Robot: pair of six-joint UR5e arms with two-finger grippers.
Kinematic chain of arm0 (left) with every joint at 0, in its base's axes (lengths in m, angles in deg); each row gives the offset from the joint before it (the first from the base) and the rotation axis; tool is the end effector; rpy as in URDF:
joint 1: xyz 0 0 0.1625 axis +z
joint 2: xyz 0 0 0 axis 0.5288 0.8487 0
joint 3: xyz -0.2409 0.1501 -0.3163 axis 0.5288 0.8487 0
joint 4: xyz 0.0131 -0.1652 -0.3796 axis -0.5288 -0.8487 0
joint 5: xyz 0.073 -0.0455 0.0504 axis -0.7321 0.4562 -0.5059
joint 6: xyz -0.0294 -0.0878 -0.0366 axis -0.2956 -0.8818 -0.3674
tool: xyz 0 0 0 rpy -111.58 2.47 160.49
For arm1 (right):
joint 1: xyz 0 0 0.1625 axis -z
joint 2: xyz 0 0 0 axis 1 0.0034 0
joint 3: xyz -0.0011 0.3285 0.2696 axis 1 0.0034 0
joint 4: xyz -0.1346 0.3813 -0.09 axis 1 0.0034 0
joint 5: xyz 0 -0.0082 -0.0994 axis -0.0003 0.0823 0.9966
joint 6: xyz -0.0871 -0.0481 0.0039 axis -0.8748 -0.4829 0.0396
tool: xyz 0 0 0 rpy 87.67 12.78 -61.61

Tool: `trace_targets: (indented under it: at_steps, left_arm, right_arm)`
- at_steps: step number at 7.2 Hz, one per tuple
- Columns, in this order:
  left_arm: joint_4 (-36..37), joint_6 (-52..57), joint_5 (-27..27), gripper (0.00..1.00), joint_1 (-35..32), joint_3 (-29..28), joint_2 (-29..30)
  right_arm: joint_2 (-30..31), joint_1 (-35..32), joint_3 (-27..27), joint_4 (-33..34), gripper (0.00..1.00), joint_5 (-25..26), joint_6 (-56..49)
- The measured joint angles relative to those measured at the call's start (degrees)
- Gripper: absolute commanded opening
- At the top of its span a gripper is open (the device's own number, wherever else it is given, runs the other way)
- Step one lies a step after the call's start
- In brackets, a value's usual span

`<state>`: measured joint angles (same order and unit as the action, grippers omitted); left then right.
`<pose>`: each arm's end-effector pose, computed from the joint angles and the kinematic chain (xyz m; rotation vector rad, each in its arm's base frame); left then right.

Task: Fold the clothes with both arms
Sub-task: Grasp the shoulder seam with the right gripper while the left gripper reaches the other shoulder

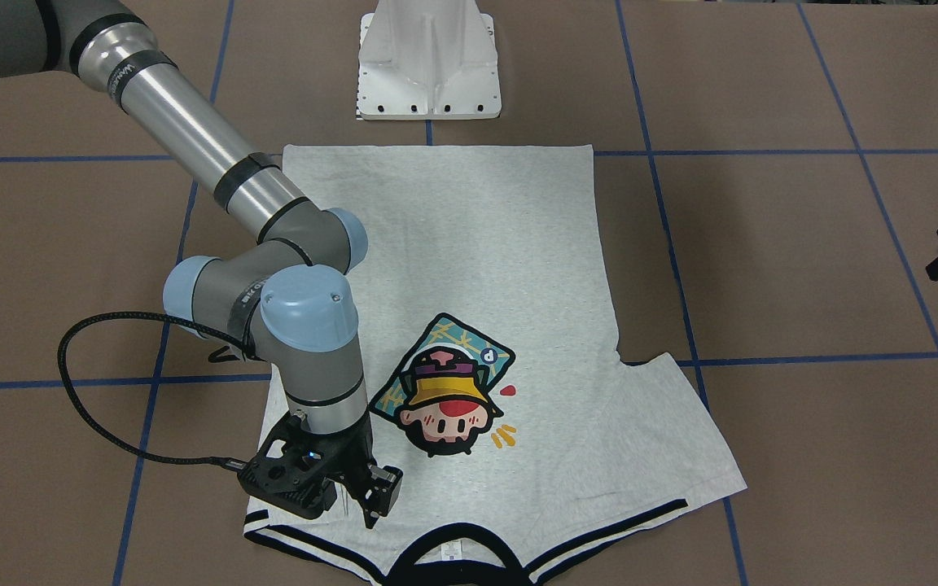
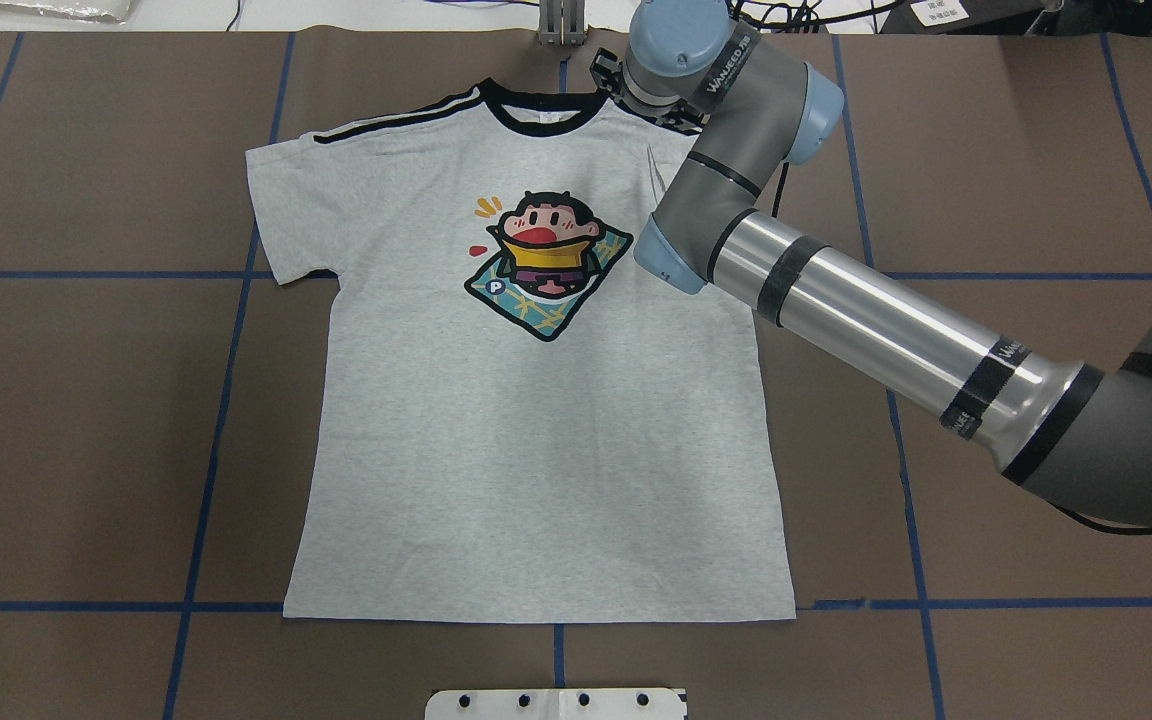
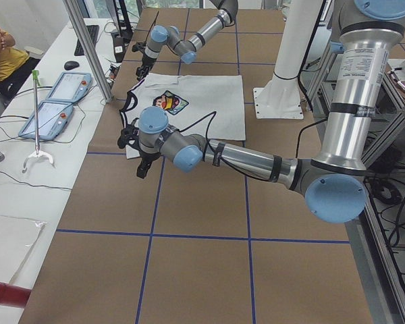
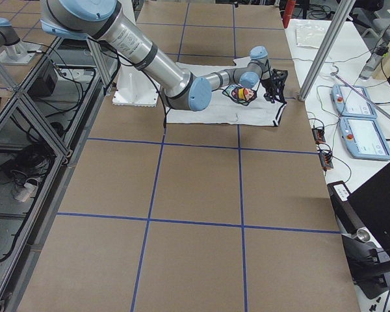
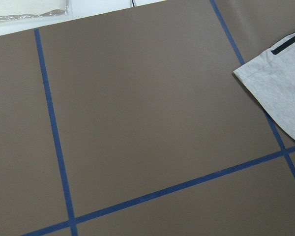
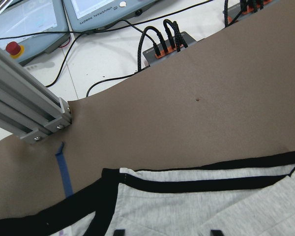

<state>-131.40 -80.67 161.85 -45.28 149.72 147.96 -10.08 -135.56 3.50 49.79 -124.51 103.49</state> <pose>0.0680 -0.5745 0.4831 0.3814 0.9311 0.1442 -0.5251 -0.7159 0.2209 0.2946 -0.8716 0.6420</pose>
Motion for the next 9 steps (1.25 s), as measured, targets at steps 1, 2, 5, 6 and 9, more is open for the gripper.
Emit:
trace_targets:
  at_steps: [1,2,5,6,9]
  left_arm:
    - [0.03,-4.38,-0.04,0.98,2.57,-2.93,3.75]
    - [0.01,-9.19,-0.07,0.97,5.68,-6.18,7.25]
    - [-7.48,-21.81,-1.71,0.89,12.93,-21.94,19.03]
    - [-15.42,-27.47,-5.09,0.82,14.2,-27.24,20.6]
    - [-24.67,-41.24,-18.45,0.76,18.4,-36.38,25.16]
  right_arm:
    - [1.81,-0.68,-5.26,2.17,1.0,-1.91,-0.15]
    - [5.64,-1.1,-11.47,3.06,1.0,-3.41,-0.66]
    - [20.17,-2.99,-30.27,3.98,1.0,-9.77,-2.46]
    - [24.32,-3.24,-34.99,4.04,1.0,-10.54,-2.73]
    - [29.6,-3.33,-40.74,4.13,1.0,-10.93,-2.97]
